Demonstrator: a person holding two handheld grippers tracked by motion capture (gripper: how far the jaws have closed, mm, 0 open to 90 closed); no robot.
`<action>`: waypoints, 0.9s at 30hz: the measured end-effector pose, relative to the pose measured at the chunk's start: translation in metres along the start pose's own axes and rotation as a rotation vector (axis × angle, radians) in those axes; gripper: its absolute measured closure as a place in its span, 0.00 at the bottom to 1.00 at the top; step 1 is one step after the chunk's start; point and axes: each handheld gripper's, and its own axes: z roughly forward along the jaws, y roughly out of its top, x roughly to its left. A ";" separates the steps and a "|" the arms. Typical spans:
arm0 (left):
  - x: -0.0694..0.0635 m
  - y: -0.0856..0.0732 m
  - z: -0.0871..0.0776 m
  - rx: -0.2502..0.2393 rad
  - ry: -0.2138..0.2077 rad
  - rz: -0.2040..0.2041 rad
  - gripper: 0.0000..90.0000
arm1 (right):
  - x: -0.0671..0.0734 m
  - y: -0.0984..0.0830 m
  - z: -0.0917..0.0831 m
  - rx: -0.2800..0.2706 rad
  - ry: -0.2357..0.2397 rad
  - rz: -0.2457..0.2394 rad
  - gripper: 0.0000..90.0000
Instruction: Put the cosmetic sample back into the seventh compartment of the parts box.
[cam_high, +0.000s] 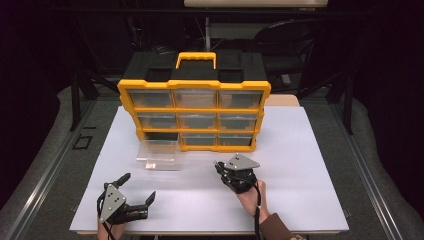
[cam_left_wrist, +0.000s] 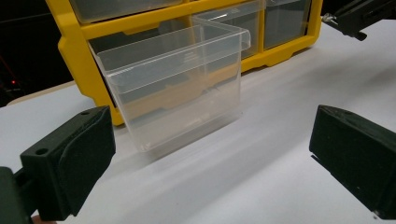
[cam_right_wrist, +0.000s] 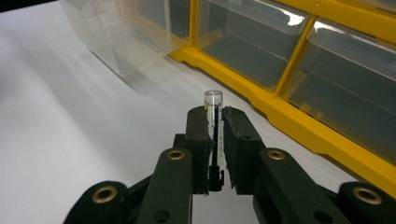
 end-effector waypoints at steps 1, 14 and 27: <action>0.000 0.000 0.000 0.000 0.000 0.000 0.00 | 0.000 0.000 0.000 0.000 0.000 0.000 0.89; 0.000 0.000 0.000 -0.001 0.002 -0.002 0.00 | 0.004 0.008 0.005 -0.034 0.000 -0.001 0.90; 0.001 0.000 0.000 -0.002 0.004 -0.004 0.00 | 0.002 0.014 0.008 -0.052 -0.006 0.006 0.90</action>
